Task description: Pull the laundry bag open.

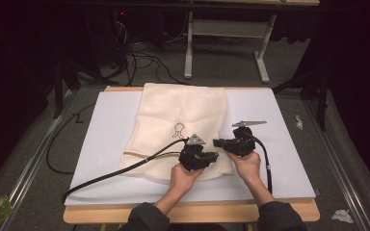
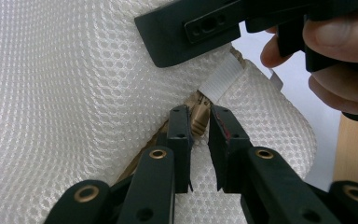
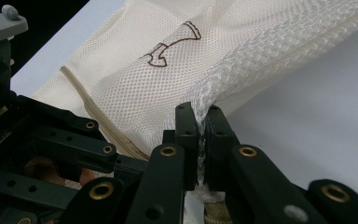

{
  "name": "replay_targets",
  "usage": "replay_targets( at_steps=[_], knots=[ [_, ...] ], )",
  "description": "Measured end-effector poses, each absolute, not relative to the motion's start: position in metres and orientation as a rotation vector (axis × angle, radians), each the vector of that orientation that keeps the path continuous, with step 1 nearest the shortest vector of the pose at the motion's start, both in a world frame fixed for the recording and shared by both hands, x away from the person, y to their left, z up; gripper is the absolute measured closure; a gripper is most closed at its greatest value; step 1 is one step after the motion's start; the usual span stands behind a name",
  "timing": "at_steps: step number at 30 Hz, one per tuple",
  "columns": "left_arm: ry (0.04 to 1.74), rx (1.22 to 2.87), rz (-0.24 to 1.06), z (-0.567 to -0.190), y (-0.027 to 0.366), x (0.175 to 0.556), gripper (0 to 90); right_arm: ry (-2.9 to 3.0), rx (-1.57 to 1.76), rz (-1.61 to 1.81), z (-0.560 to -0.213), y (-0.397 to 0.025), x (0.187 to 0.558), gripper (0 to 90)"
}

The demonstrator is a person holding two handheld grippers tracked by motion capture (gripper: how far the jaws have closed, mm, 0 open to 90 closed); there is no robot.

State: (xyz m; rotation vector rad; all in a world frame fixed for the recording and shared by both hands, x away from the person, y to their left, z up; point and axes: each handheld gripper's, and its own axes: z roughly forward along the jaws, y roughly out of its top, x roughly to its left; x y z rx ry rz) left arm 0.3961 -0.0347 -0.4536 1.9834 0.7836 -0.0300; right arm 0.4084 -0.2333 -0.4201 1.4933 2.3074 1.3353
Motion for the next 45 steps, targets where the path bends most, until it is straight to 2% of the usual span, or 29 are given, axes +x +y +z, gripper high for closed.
replay_targets(
  at_steps=[4,6,14,21,31,34,39,45],
  knots=[
    [0.794,1.978,-0.036,-0.453,-0.035,0.397,81.2,2.307,1.479,1.335,-0.420,-0.232,0.409,87.8],
    [0.778,1.977,-0.061,-0.453,-0.035,0.397,86.3,2.306,1.479,1.336,-0.419,-0.231,0.409,87.8],
    [0.767,1.998,-0.065,-0.450,-0.033,0.398,87.3,2.318,1.472,1.324,-0.418,-0.231,0.409,87.5],
    [0.769,2.003,-0.059,-0.448,-0.032,0.398,87.4,2.326,1.453,1.316,-0.419,-0.235,0.408,83.9],
    [0.758,1.995,-0.040,-0.444,-0.030,0.399,87.6,2.381,1.491,1.277,-0.424,-0.237,0.409,68.8],
    [0.758,1.991,-0.034,-0.443,-0.029,0.399,87.6,2.387,1.516,1.271,-0.427,-0.238,0.409,70.3],
    [0.781,2.007,-0.022,-0.443,-0.030,0.399,87.6,2.411,1.512,1.271,-0.428,-0.237,0.408,84.2],
    [0.797,2.026,-0.011,-0.441,-0.029,0.398,87.7,2.415,1.485,1.246,-0.428,-0.234,0.408,87.3]
  ],
)
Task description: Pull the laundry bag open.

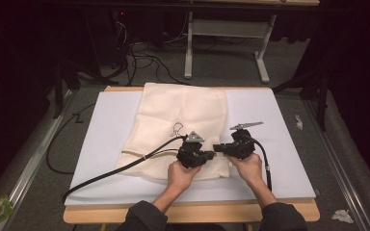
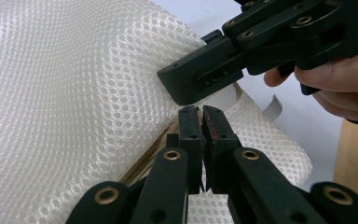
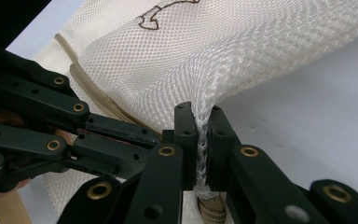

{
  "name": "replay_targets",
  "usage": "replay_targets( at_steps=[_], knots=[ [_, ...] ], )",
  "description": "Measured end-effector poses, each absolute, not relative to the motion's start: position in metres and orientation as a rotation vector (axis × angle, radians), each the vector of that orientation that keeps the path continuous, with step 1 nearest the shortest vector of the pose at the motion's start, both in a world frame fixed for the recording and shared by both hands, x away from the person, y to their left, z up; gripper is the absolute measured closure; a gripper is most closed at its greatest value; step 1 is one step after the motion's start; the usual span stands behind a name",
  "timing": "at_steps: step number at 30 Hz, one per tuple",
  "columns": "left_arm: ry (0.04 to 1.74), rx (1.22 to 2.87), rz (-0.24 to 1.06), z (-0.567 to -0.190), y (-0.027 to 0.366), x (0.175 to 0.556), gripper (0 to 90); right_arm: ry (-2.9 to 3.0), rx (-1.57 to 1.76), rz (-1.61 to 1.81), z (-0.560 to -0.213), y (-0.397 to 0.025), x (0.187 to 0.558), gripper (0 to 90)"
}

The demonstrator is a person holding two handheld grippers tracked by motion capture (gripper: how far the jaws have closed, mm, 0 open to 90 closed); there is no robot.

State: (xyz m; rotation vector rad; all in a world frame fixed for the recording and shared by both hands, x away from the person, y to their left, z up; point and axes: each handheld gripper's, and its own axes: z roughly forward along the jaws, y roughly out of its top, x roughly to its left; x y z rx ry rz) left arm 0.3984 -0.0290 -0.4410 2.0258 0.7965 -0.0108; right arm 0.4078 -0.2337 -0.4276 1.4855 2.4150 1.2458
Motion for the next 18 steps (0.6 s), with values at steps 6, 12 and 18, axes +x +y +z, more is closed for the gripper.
replay_targets(
  at_steps=[6,12,18],
  knots=[
    [0.813,2.038,0.001,-0.4393,-0.0288,0.3976,87.8,2.427,1.461,1.210,-0.4266,-0.2320,0.4067,88.1],
    [0.817,2.051,0.012,-0.4387,-0.0280,0.3961,87.9,2.418,1.444,1.205,-0.4251,-0.2311,0.4046,88.5],
    [0.798,2.053,0.034,-0.4372,-0.0274,0.3933,87.9,2.420,1.455,1.237,-0.4247,-0.2344,0.4048,86.2]
  ],
)
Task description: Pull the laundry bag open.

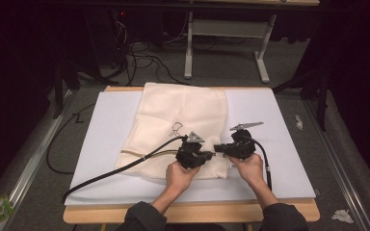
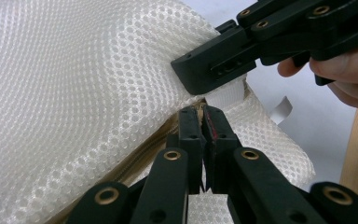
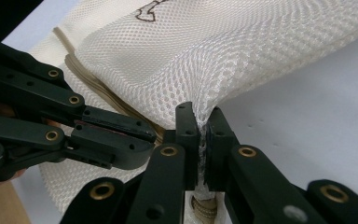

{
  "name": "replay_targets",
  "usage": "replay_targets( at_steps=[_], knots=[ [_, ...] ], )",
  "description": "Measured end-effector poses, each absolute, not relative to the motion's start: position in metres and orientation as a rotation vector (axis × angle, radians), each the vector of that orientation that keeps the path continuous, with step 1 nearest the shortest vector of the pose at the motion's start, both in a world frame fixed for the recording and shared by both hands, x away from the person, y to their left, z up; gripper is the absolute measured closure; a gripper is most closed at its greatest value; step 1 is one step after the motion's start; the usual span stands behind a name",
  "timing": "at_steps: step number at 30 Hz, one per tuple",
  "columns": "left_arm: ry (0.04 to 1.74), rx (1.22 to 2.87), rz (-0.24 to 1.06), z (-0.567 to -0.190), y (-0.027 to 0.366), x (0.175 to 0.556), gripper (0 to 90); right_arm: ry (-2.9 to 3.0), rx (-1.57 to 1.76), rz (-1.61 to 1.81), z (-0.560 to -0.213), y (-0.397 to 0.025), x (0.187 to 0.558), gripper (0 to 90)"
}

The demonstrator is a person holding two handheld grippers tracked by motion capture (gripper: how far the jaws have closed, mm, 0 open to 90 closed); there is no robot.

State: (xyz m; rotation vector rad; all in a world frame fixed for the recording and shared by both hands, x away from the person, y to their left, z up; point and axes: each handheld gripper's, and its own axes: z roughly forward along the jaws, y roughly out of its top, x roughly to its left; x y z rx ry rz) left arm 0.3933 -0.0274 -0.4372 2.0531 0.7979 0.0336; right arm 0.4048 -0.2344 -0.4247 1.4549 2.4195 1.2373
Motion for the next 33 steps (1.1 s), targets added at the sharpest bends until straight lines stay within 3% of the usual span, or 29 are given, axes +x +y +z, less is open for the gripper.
replay_targets(
  at_steps=[3,8,13,14,16,33],
  knots=[
    [0.793,2.050,0.029,-0.435,-0.026,0.394,87.8,2.411,1.451,1.260,-0.423,-0.237,0.403,75.4],
    [0.810,2.037,0.021,-0.436,-0.027,0.396,87.8,2.422,1.456,1.244,-0.422,-0.241,0.401,72.7],
    [0.814,2.036,0.014,-0.436,-0.027,0.397,87.8,2.440,1.449,1.233,-0.422,-0.240,0.401,75.6],
    [0.815,2.038,0.013,-0.437,-0.027,0.397,87.9,2.463,1.438,1.224,-0.423,-0.239,0.400,84.1],
    [0.807,2.052,0.021,-0.437,-0.027,0.396,87.9,2.475,1.410,1.205,-0.422,-0.237,0.399,87.3],
    [0.808,2.112,0.136,-0.432,-0.016,0.391,88.0,2.499,1.409,1.191,-0.420,-0.240,0.397,88.8]
  ],
)
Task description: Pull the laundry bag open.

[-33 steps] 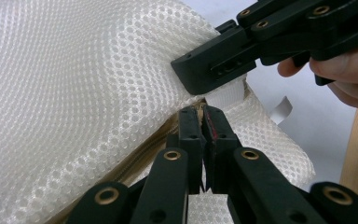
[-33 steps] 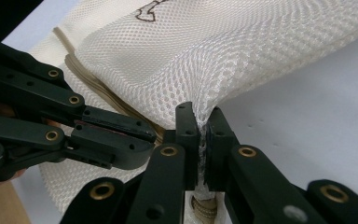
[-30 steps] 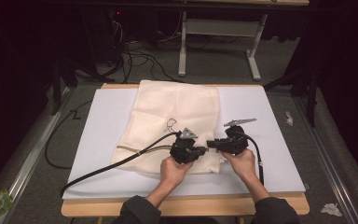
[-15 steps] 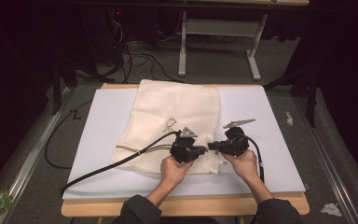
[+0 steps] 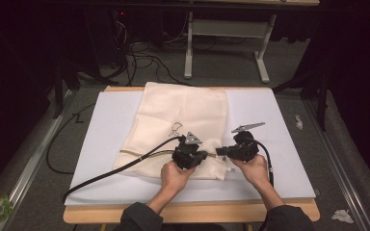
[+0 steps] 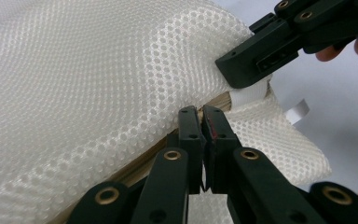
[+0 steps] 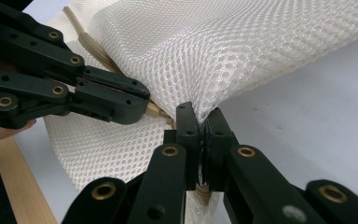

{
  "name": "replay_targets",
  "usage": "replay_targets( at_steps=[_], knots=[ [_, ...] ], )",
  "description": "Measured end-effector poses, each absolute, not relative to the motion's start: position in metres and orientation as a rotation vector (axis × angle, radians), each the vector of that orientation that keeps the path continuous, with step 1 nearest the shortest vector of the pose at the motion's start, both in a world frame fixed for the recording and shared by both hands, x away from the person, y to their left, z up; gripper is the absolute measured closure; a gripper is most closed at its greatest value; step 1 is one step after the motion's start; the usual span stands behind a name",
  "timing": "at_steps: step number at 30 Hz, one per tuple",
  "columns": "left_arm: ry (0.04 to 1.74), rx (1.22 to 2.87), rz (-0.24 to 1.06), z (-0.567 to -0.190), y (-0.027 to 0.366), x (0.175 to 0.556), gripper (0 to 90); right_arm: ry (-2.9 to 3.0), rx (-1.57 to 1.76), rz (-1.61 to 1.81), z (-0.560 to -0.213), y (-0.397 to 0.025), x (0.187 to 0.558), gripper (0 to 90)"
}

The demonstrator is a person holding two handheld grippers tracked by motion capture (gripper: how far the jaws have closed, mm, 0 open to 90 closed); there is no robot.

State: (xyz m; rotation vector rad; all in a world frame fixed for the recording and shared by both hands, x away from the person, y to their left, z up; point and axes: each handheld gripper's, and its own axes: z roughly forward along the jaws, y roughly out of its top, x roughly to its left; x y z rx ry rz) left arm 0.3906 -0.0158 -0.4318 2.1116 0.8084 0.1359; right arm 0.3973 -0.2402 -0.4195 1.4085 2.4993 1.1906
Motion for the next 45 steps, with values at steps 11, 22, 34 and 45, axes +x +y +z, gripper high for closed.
replay_targets(
  at_steps=[11,22,34,45],
  knots=[
    [0.827,2.093,0.147,-0.426,0.003,0.391,87.9,2.463,1.417,1.187,-0.418,-0.248,0.395,88.8],
    [0.856,2.072,0.167,-0.421,0.023,0.392,87.8,2.449,1.439,1.187,-0.418,-0.252,0.396,88.7],
    [0.878,2.060,0.178,-0.419,0.037,0.393,87.7,2.433,1.431,1.178,-0.422,-0.252,0.396,88.7],
    [0.874,2.059,0.180,-0.420,0.039,0.393,87.6,2.431,1.427,1.182,-0.421,-0.252,0.395,88.6]
  ],
)
